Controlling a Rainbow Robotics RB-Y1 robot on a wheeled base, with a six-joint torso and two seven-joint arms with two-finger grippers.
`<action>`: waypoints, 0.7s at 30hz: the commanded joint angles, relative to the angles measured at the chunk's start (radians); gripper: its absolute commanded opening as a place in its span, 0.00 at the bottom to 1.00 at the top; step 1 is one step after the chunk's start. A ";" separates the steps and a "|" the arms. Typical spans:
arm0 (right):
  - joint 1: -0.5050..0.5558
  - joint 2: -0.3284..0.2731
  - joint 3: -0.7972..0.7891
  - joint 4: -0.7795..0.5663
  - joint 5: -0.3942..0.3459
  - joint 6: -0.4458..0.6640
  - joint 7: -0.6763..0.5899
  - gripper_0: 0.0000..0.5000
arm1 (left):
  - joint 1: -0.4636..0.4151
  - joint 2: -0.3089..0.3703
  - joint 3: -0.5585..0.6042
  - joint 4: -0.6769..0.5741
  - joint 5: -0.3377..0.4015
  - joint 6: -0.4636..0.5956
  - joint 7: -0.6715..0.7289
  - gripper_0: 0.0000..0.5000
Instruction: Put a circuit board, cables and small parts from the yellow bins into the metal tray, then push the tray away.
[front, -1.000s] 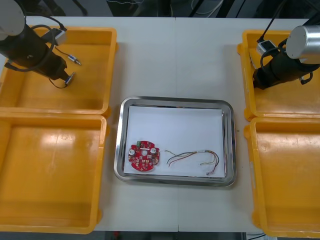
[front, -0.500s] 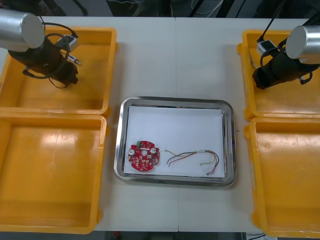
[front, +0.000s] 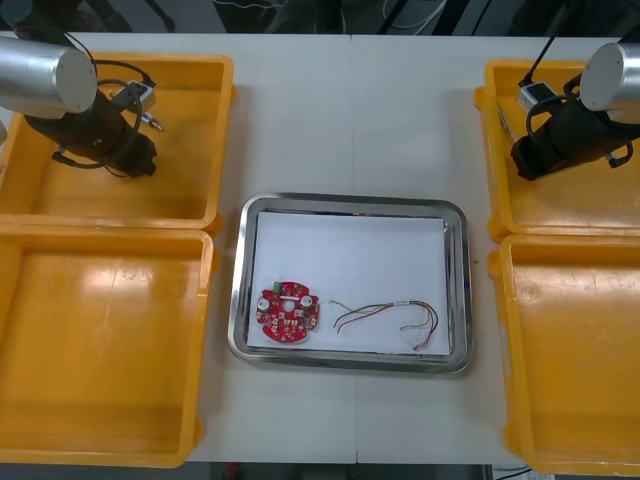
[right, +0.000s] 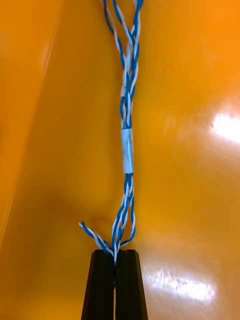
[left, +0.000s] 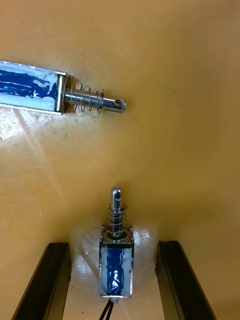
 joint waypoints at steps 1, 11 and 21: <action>-0.050 -0.072 -0.034 -0.053 -0.010 0.048 0.023 0.00 | -0.049 -0.013 -0.013 0.005 -0.011 -0.012 -0.092 0.71; -0.047 -0.145 -0.034 -0.076 -0.041 0.126 0.026 0.00 | -0.047 -0.013 -0.013 0.005 -0.014 -0.012 -0.086 0.00; 0.006 -0.202 -0.068 -0.084 -0.068 0.134 0.035 0.00 | -0.016 -0.005 0.077 -0.003 -0.031 -0.002 -0.065 0.00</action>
